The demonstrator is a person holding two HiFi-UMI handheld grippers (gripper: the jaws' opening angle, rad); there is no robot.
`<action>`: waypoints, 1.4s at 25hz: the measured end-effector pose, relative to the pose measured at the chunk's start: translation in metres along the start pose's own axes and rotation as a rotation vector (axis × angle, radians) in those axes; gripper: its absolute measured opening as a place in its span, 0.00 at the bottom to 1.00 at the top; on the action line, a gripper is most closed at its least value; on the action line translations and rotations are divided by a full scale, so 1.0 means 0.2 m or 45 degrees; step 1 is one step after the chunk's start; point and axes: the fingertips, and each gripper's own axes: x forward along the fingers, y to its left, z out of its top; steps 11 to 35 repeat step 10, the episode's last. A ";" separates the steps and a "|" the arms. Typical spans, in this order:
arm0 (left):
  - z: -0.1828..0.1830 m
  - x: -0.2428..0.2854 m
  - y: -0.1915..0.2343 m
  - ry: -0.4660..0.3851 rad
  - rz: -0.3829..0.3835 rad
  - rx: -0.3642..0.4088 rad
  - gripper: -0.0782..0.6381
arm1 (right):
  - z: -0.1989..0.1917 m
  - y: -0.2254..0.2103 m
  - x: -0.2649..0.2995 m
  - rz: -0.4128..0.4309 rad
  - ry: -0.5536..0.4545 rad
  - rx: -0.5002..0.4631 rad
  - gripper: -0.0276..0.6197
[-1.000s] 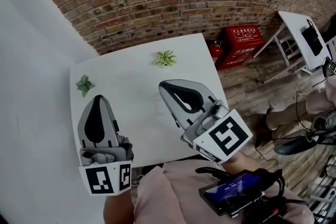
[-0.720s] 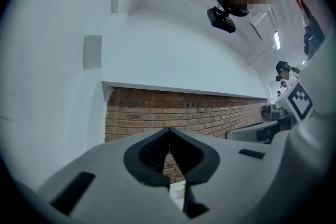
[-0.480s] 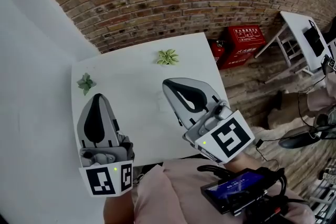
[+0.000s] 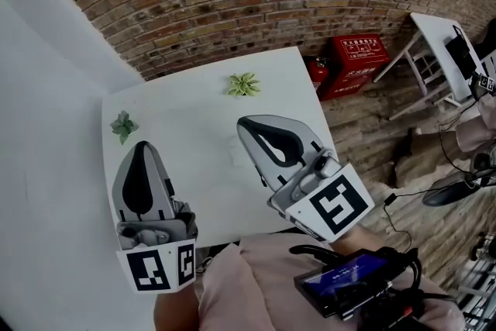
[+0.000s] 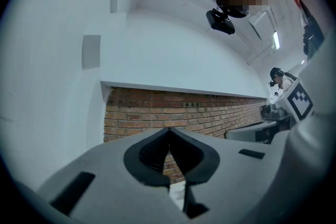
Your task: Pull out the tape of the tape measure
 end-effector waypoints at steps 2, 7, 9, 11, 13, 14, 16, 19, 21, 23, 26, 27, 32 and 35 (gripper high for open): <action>-0.01 0.00 0.00 0.000 -0.002 0.001 0.12 | -0.01 0.00 0.00 -0.002 -0.004 -0.002 0.05; -0.01 0.01 0.01 0.006 -0.003 0.002 0.12 | 0.00 -0.01 0.01 -0.003 -0.001 -0.004 0.05; -0.01 0.01 0.01 0.007 -0.006 0.002 0.12 | 0.00 -0.01 0.02 -0.004 -0.001 -0.005 0.05; -0.02 0.01 0.00 0.008 -0.008 0.002 0.12 | 0.00 -0.01 0.02 -0.004 -0.001 -0.005 0.05; -0.02 0.01 0.00 0.008 -0.008 0.002 0.12 | 0.00 -0.01 0.02 -0.004 -0.001 -0.005 0.05; -0.02 0.01 0.00 0.008 -0.008 0.002 0.12 | 0.00 -0.01 0.02 -0.004 -0.001 -0.005 0.05; -0.02 0.01 0.00 0.008 -0.008 0.002 0.12 | 0.00 -0.01 0.02 -0.004 -0.001 -0.005 0.05; -0.02 0.01 0.00 0.008 -0.008 0.002 0.12 | 0.00 -0.01 0.02 -0.004 -0.001 -0.005 0.05; -0.02 0.01 0.00 0.008 -0.008 0.002 0.12 | 0.00 -0.01 0.02 -0.004 -0.001 -0.005 0.05; -0.02 0.01 0.00 0.008 -0.008 0.002 0.12 | 0.00 -0.01 0.02 -0.004 -0.001 -0.005 0.05; -0.02 0.01 0.00 0.008 -0.008 0.002 0.12 | 0.00 -0.01 0.02 -0.004 -0.001 -0.005 0.05; -0.02 0.01 0.00 0.008 -0.008 0.002 0.12 | 0.00 -0.01 0.02 -0.004 -0.001 -0.005 0.05; -0.02 0.01 0.00 0.008 -0.008 0.002 0.12 | 0.00 -0.01 0.02 -0.004 -0.001 -0.005 0.05; -0.02 0.01 0.00 0.008 -0.008 0.002 0.12 | 0.00 -0.01 0.02 -0.004 -0.001 -0.005 0.05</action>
